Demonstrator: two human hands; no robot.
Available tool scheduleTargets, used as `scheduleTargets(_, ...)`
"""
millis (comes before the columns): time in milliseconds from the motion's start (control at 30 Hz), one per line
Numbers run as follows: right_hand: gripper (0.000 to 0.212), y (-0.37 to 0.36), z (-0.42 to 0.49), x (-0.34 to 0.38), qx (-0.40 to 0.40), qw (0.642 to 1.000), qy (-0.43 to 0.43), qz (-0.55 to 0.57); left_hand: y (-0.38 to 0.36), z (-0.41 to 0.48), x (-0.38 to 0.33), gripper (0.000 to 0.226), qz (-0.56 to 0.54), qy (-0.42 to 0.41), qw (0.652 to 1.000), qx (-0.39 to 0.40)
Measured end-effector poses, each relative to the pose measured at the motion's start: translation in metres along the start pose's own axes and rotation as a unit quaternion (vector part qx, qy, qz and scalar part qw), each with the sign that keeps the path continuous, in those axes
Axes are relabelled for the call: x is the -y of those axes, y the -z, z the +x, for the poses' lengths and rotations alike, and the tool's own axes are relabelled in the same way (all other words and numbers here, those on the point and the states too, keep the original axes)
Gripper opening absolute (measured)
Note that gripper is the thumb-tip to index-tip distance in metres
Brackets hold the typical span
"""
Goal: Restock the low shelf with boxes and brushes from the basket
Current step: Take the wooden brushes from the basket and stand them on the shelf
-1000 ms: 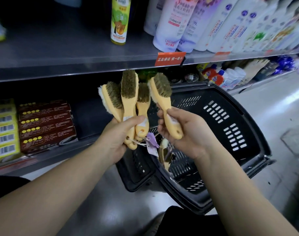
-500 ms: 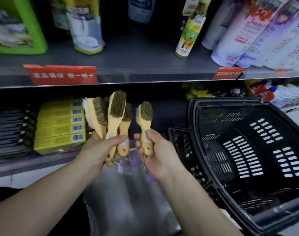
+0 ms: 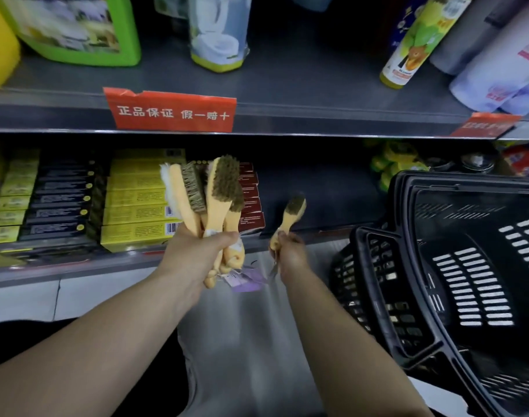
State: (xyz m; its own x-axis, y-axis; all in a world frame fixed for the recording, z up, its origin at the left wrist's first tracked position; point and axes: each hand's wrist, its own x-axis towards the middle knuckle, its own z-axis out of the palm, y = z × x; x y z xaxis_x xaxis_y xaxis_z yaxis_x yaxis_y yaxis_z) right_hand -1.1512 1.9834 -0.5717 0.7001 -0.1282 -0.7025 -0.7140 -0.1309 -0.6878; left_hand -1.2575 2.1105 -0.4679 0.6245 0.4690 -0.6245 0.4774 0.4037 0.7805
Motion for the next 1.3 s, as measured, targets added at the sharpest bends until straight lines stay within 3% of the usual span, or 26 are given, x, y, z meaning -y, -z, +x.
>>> scheduleTargets(100, 0.007, -0.012, 0.023, 0.011, -0.007, 0.999, 0.053, -0.006, 0.001, 0.005, -0.003, 0.017, -0.005, 0.004, 1.0, -0.012)
scheduleTargets(233, 0.013, -0.026, 0.054, 0.023, 0.012, 0.988, 0.09, -0.128, -0.001, 0.013, -0.007, 0.028, -0.026, 0.02, 0.999, -0.014)
scheduleTargets(400, 0.02, -0.032, 0.077, 0.024, 0.033, 0.965, 0.116, -0.233, -0.01, 0.022, -0.008, 0.022, -0.005, 0.01, 1.0, -0.024)
scheduleTargets(633, 0.029, -0.031, 0.081, 0.021, 0.028, 0.966, 0.104, -0.235, -0.017, 0.028, -0.01, 0.019, -0.011, 0.019, 1.0, -0.019)
scheduleTargets(733, 0.026, -0.028, 0.068, 0.029, 0.005, 0.957, 0.14, -0.255, -0.02, 0.028, -0.01, 0.024, 0.002, 0.027, 0.999, -0.018)
scheduleTargets(800, 0.021, -0.027, 0.045, 0.039, -0.014, 0.967, 0.162, -0.196, -0.023, 0.029, -0.009, 0.028, 0.008, 0.027, 0.999, -0.019)
scheduleTargets(867, 0.025, -0.023, 0.017, 0.046, 0.07, 0.985, 0.13, -0.086, -0.027, 0.031, -0.007, 0.029, 0.007, 0.024, 0.999, -0.019)
scheduleTargets(933, 0.036, -0.016, -0.014, 0.05, 0.206, 0.974, 0.08, -0.041, -0.03, 0.032, -0.008, 0.028, 0.001, 0.021, 1.0, -0.021)
scheduleTargets(1033, 0.021, -0.004, -0.044, 0.053, 0.319, 0.946, 0.052, -0.001, -0.036, 0.033, -0.009, 0.033, -0.011, 0.014, 1.0, -0.013)
scheduleTargets(1167, 0.011, 0.003, -0.041, 0.057, 0.278, 0.959, 0.051, 0.037, -0.043, 0.033, -0.009, 0.04, -0.014, 0.019, 1.0, -0.002)
scheduleTargets(1300, 0.02, 0.006, -0.006, 0.06, 0.122, 0.99, 0.07, -0.017, -0.045, 0.041, -0.013, 0.037, -0.049, 0.042, 0.998, -0.01)
